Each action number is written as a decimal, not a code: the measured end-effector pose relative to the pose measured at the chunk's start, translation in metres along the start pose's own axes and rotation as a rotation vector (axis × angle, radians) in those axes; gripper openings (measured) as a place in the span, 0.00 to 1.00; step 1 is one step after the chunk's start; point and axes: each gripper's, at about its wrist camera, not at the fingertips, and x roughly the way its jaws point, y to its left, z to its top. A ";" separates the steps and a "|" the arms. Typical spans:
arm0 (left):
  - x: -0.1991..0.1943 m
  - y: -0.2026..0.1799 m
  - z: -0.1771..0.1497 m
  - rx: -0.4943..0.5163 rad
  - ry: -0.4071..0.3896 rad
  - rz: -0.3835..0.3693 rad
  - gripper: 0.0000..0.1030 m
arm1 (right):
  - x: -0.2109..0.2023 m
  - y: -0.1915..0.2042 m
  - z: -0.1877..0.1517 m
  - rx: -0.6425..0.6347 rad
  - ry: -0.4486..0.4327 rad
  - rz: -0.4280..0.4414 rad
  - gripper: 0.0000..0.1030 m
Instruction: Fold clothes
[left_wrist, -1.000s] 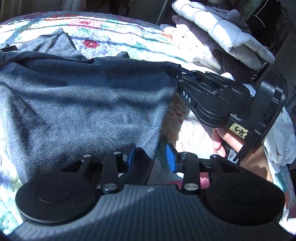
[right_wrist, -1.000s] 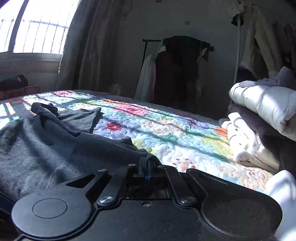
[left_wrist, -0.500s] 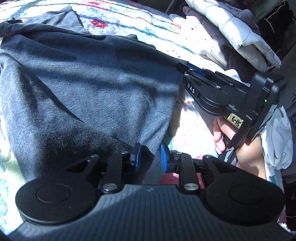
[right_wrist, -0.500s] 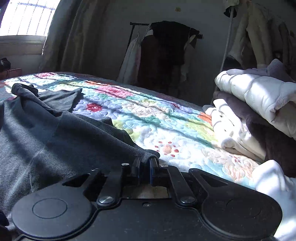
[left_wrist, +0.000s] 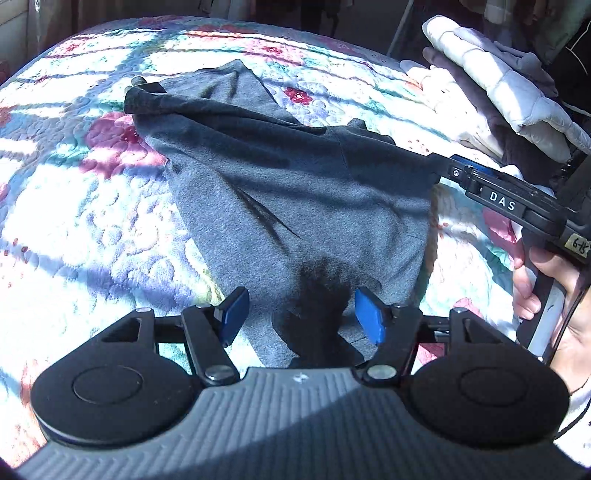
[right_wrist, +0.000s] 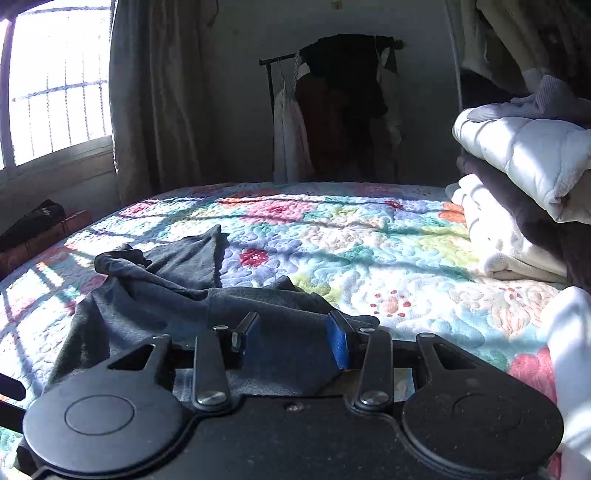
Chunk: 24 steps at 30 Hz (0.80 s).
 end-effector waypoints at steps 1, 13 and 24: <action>0.001 0.007 0.000 -0.035 -0.011 -0.006 0.62 | 0.000 0.010 0.000 -0.008 0.016 0.080 0.55; 0.040 0.045 -0.005 -0.224 -0.019 0.098 0.66 | 0.046 0.088 -0.046 -0.202 0.265 0.384 0.52; 0.039 0.039 -0.006 -0.130 0.029 0.192 0.65 | 0.039 0.105 -0.058 -0.417 0.321 0.351 0.52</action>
